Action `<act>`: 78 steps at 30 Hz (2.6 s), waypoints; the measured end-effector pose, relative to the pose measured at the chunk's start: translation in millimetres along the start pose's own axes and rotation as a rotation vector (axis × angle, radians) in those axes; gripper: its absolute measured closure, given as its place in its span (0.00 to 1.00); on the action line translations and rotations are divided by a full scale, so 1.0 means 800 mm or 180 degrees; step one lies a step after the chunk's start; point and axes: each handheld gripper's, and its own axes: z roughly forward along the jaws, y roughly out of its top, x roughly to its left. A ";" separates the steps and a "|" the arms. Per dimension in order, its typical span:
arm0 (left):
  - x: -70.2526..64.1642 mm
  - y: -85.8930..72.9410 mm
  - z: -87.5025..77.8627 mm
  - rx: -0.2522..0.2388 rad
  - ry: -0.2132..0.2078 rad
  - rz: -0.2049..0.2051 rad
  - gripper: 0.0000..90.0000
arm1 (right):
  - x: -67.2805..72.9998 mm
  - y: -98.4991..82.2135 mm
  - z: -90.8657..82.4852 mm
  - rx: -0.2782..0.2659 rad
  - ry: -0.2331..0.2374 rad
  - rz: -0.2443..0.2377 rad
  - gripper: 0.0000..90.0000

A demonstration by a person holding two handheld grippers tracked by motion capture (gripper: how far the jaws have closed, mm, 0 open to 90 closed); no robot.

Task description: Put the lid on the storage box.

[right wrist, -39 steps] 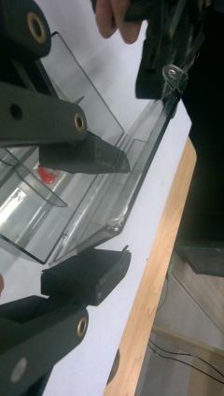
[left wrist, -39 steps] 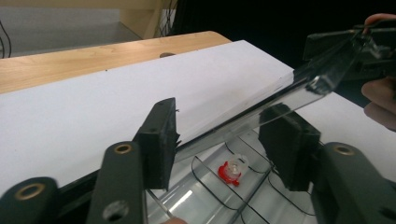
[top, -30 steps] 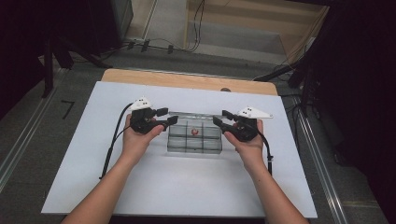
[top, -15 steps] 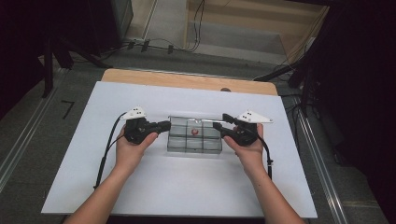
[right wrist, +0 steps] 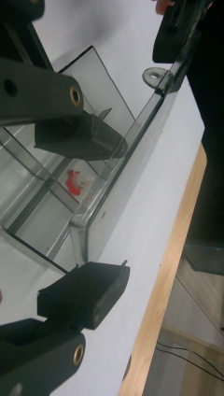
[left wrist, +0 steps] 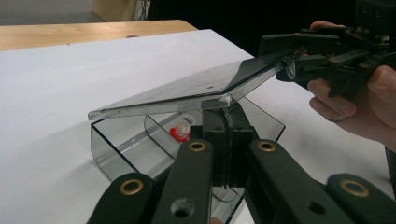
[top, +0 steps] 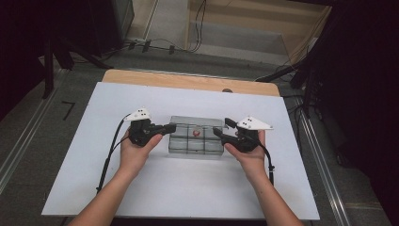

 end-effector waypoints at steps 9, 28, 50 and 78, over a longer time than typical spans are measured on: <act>-0.001 -0.003 0.001 0.0001 -0.0019 -0.0005 0.98 | 0.000 -0.002 -0.021 -0.0012 0.0142 0.0065 0.29; -0.009 -0.029 -0.001 0.0003 -0.0004 -0.0031 0.98 | 0.003 -0.004 -0.050 -0.0137 0.0152 0.0270 0.78; -0.010 -0.054 -0.001 0.0050 0.0017 -0.0074 0.98 | 0.008 -0.030 -0.041 0.0052 0.0190 0.0273 0.89; -0.013 -0.075 -0.005 0.0164 0.0083 -0.0134 0.98 | 0.011 -0.053 -0.038 0.0156 0.0185 0.0258 0.90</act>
